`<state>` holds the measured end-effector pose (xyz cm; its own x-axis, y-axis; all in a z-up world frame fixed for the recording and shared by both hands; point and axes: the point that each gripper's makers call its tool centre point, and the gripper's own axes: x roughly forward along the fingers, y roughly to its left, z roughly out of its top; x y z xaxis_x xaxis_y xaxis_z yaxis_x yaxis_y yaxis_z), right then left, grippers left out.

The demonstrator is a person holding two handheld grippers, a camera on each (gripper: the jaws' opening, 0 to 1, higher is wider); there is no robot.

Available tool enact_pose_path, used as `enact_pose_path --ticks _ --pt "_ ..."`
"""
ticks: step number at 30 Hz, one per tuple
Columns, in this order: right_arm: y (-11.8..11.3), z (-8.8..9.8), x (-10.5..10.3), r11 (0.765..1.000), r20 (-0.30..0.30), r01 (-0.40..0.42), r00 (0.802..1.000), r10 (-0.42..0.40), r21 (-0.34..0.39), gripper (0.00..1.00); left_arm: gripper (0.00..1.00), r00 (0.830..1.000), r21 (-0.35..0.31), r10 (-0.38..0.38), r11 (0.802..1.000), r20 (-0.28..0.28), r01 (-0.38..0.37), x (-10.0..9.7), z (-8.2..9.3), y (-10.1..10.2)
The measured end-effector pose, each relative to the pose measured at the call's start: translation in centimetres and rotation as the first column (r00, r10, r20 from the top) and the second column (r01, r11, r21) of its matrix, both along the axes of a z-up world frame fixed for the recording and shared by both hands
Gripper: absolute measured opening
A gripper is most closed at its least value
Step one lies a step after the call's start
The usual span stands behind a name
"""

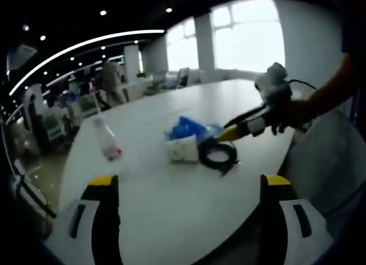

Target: Arrange the tabletop items into an orderly group along one side of the table until the central work area is clear of visible clutter.

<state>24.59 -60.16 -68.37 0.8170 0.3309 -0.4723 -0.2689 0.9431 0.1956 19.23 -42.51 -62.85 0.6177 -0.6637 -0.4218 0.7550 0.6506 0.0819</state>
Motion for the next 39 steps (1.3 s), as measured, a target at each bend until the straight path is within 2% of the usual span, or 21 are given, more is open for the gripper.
enact_pose_path --ticks 9,25,34,39 --pt "0.1 -0.7 1.7 0.998 -0.041 0.034 0.999 -0.032 0.050 0.56 1.00 1.000 0.005 -0.002 1.000 -0.011 0.002 0.0 -0.3 0.0" --pt "1.4 -2.3 3.3 0.997 -0.098 0.038 0.995 -0.030 0.074 0.53 0.99 0.999 0.030 -0.015 0.999 -0.038 0.017 -0.2 -1.0 -0.1" --pt "3.1 -2.6 4.5 0.997 -0.118 0.013 0.993 -0.003 0.082 0.52 0.98 0.999 0.036 -0.012 0.999 -0.043 0.014 -0.3 -1.1 0.0" --pt "3.6 -3.2 5.2 0.993 -0.144 0.036 0.989 -0.019 0.113 0.51 0.98 0.999 0.046 -0.016 0.999 -0.044 0.018 -0.2 -1.3 0.0"
